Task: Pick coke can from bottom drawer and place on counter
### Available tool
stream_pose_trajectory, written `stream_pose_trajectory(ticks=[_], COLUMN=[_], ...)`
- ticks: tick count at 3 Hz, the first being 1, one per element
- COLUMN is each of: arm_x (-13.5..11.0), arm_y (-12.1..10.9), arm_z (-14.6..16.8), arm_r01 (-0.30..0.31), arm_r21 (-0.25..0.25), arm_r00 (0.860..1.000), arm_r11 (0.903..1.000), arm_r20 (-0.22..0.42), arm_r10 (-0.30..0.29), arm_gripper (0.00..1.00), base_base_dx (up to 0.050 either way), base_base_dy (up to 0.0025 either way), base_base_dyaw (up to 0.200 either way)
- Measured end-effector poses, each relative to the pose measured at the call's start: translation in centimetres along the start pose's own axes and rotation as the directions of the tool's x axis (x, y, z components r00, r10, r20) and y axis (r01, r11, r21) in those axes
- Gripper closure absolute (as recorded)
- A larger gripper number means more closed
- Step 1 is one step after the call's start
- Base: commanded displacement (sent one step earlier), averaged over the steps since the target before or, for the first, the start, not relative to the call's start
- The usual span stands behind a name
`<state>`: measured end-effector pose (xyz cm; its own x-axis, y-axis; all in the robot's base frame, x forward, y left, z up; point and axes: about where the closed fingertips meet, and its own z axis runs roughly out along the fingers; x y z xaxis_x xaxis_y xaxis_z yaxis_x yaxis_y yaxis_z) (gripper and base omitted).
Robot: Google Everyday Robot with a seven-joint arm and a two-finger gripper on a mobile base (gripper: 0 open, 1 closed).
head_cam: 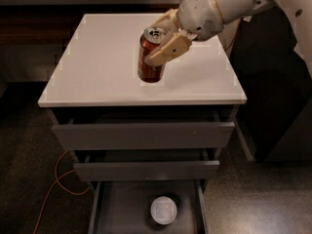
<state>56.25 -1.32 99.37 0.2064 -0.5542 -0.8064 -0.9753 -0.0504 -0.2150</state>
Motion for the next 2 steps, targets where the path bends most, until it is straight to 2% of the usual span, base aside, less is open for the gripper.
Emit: stream_pose_trajectory(ticks=[1, 2], arm_x=[0.0, 0.8], arm_y=[0.0, -1.5], arm_z=[0.0, 0.0], arm_r01=[0.000, -0.048], arm_r21=[0.000, -0.011], arm_r00=[1.000, 0.999], arm_r11=[1.0000, 0.9988], arm_r20=[0.000, -0.007], arm_r10=[0.000, 0.048], arm_gripper=[1.00, 1.00], base_base_dx=[0.000, 0.000], base_base_dy=[0.00000, 0.00000], base_base_dyaw=[0.000, 0.000])
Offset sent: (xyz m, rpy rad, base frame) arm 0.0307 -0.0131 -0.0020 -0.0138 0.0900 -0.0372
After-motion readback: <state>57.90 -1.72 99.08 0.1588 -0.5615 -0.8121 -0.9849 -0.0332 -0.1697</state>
